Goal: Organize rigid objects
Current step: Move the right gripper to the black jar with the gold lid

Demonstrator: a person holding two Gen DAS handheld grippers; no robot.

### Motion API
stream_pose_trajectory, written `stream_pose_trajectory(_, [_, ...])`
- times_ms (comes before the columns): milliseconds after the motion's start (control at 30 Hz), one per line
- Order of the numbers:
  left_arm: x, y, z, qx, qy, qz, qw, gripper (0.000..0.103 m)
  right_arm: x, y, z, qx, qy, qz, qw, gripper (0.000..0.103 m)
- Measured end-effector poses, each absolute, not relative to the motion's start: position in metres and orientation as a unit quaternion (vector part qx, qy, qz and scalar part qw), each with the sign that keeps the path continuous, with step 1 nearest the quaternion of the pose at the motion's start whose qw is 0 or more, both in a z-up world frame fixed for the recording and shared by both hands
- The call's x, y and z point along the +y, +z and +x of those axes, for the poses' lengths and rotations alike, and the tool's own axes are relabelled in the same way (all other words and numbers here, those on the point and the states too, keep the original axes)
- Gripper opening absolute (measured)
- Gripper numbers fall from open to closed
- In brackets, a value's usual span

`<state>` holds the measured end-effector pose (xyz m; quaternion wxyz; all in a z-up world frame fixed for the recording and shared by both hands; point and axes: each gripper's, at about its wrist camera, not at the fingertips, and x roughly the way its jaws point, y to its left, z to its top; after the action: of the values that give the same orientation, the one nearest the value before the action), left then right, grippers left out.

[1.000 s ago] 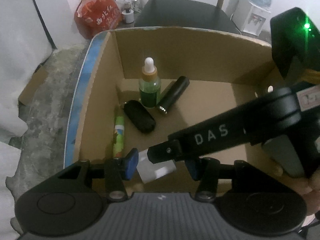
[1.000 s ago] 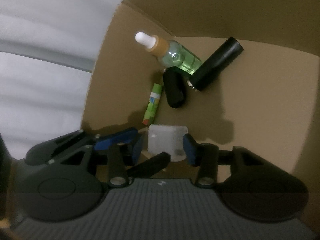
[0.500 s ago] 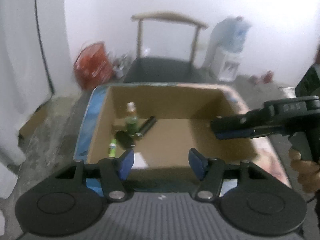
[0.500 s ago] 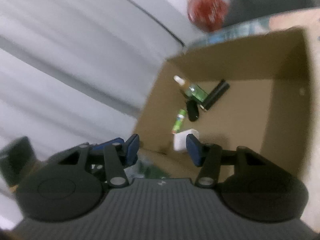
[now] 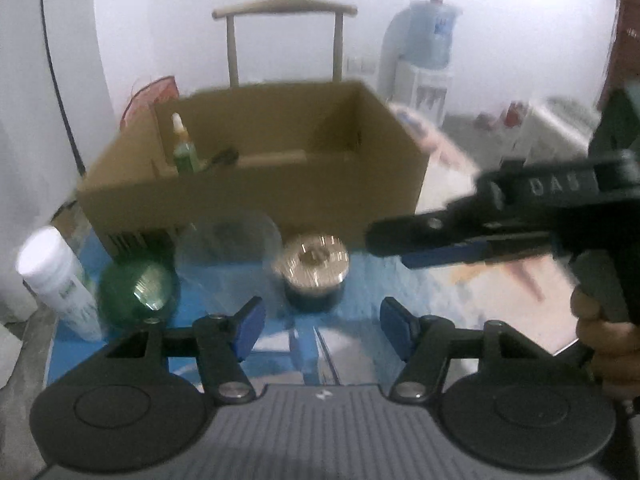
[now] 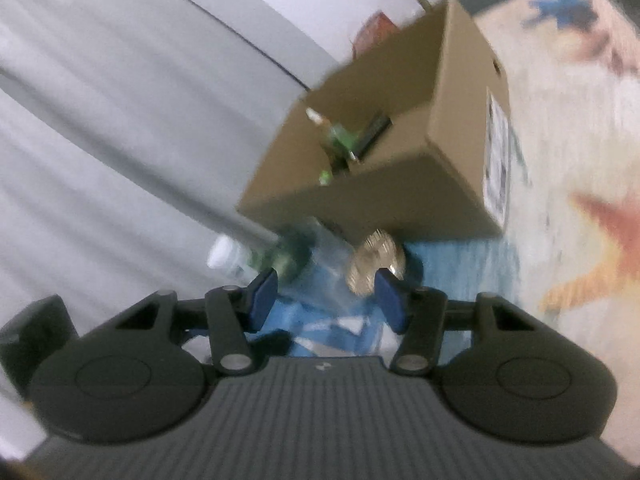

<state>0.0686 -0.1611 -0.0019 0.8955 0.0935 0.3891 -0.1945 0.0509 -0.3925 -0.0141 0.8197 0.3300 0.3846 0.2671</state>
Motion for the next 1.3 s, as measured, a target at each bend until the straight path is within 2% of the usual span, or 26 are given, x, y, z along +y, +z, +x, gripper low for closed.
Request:
stream_pose_trajectory(200, [-0.177, -0.035, 0.071, 0.390, -0.158, 0.129, 0.898, 0.064, -0.372, -0.027, 0.066, 0.389, 0.270, 0.269, 0.839, 0.049])
stream_pose_trajectory(533, [-0.192, -0.058, 0.086, 0.397, -0.150, 0.141, 0.894, 0.064, -0.362, -0.054, 0.109, 0.401, 0.288, 0.252, 0.832, 0.044])
stream_pose_trajectory(933, [-0.207, -0.062, 0.092, 0.394, -0.143, 0.155, 0.895, 0.064, -0.356, -0.067, 0.134, 0.404, 0.308, 0.242, 0.827, 0.043])
stream_pose_trajectory(1300, [-0.219, -0.059, 0.065, 0.387, -0.207, 0.164, 0.883, 0.064, -0.383, -0.066, 0.103, 0.410, 0.280, 0.254, 0.830, 0.044])
